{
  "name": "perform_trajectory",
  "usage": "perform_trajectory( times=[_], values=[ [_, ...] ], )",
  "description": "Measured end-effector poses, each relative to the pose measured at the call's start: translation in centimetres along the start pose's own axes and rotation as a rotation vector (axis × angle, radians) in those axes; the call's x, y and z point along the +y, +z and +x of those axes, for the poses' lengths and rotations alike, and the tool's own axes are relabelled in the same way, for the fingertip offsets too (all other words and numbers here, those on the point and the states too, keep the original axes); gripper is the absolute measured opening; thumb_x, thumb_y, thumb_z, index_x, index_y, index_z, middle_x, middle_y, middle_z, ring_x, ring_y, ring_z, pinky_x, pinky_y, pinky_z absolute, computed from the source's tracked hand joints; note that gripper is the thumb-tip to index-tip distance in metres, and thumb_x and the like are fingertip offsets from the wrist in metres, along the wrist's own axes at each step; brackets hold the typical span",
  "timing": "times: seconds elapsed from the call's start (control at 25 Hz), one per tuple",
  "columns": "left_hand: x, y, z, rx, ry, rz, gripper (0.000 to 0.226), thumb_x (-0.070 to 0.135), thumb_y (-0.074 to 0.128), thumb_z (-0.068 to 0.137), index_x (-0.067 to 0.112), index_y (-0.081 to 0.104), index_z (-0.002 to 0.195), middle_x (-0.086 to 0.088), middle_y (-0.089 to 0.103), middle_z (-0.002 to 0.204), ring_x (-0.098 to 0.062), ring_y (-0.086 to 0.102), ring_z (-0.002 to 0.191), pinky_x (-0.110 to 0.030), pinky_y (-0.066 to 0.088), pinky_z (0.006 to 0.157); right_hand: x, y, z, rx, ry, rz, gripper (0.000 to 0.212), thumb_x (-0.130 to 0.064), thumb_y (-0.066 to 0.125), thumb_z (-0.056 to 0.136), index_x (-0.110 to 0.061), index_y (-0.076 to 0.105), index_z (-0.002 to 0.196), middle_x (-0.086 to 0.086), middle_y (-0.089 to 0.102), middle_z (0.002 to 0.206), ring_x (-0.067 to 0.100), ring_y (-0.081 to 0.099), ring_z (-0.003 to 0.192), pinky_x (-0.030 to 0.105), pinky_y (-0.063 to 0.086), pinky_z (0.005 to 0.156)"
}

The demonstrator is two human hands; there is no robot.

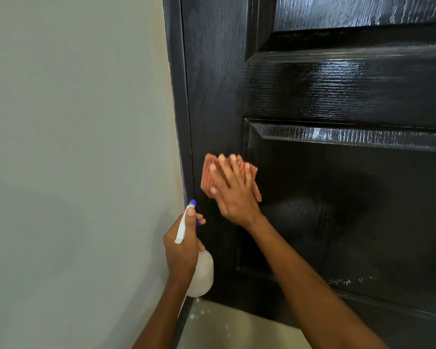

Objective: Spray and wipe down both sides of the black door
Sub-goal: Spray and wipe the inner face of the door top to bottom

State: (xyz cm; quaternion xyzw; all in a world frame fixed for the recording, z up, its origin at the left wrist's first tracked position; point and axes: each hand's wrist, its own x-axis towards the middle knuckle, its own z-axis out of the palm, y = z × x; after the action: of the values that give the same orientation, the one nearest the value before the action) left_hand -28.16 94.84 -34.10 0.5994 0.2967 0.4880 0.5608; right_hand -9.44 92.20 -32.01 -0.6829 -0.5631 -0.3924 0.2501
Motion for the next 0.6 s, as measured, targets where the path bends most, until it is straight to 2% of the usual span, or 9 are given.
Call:
perform_trajectory(
  times=[0.08, 0.16, 0.28, 0.32, 0.4, 0.48, 0.6],
  values=[
    [-0.4, 0.2, 0.0, -0.011, 0.014, 0.003, 0.059, 0.053, 0.041, 0.085, 0.004, 0.070, 0.100, -0.002, 0.069, 0.086, -0.003, 0.061, 0.051, -0.009, 0.047, 0.047, 0.5, -1.6, 3.2, 0.030, -0.007, -0.053, 0.073, -0.041, 0.049, 0.103, -0.021, 0.013, 0.164, 0.012, 0.007, 0.171, 0.036, -0.002, 0.158, 0.060, -0.003, 0.125],
    [-0.9, 0.6, 0.3, -0.016, -0.015, -0.008, 0.058, 0.051, 0.042, 0.084, 0.003, 0.069, 0.102, -0.003, 0.068, 0.085, -0.004, 0.062, 0.051, -0.009, 0.048, 0.047, 1.0, -2.0, 4.3, -0.032, -0.098, -0.189, 0.075, -0.046, 0.051, 0.100, -0.029, 0.017, 0.164, 0.008, 0.009, 0.173, 0.037, -0.005, 0.158, 0.065, -0.005, 0.122],
    [-1.9, 0.9, 0.6, -0.053, -0.051, -0.051, 0.070, 0.066, 0.049, 0.080, 0.004, 0.070, 0.105, 0.003, 0.072, 0.082, -0.009, 0.061, 0.046, -0.014, 0.049, 0.045, 2.1, -2.2, 2.8, -0.081, -0.181, -0.368, 0.072, -0.041, 0.051, 0.100, -0.028, 0.021, 0.165, 0.004, 0.011, 0.173, 0.035, -0.002, 0.159, 0.062, -0.011, 0.123],
    [-2.4, 1.2, 0.7, -0.065, -0.050, -0.052, 0.073, 0.070, 0.051, 0.079, 0.005, 0.070, 0.105, 0.005, 0.073, 0.082, -0.010, 0.060, 0.045, -0.016, 0.049, 0.045, 2.8, -2.6, 2.2, -0.043, -0.158, -0.402, 0.070, -0.038, 0.050, 0.102, -0.027, 0.022, 0.165, 0.003, 0.013, 0.173, 0.033, 0.001, 0.159, 0.061, -0.008, 0.124],
    [-2.8, 1.8, 0.6, -0.074, -0.040, -0.044, 0.073, 0.066, 0.052, 0.081, 0.000, 0.071, 0.106, -0.001, 0.074, 0.086, -0.010, 0.060, 0.044, -0.016, 0.048, 0.044, 4.2, -4.2, 0.6, 0.071, -0.063, -0.441, 0.065, -0.033, 0.049, 0.104, -0.026, 0.026, 0.164, 0.000, 0.020, 0.171, 0.032, 0.008, 0.159, 0.061, 0.002, 0.125],
    [-3.1, 2.4, 0.6, -0.116, -0.056, -0.059, 0.073, 0.062, 0.054, 0.084, -0.006, 0.068, 0.108, -0.008, 0.072, 0.090, -0.011, 0.062, 0.046, -0.016, 0.048, 0.043, 6.4, -6.0, -1.9, 0.155, 0.030, -0.478, 0.062, -0.035, 0.049, 0.106, -0.024, 0.028, 0.163, -0.001, 0.024, 0.170, 0.032, 0.012, 0.158, 0.062, 0.006, 0.124],
    [-2.8, 3.8, 0.7, -0.191, -0.110, -0.069, 0.053, 0.041, 0.051, 0.089, -0.006, 0.066, 0.109, -0.022, 0.071, 0.098, -0.010, 0.064, 0.048, -0.015, 0.049, 0.043, 9.1, -8.2, -4.9, 0.187, 0.142, -0.524, 0.062, -0.041, 0.046, 0.109, -0.021, 0.025, 0.164, 0.001, 0.022, 0.170, 0.035, 0.011, 0.157, 0.065, 0.005, 0.124]
  ],
)
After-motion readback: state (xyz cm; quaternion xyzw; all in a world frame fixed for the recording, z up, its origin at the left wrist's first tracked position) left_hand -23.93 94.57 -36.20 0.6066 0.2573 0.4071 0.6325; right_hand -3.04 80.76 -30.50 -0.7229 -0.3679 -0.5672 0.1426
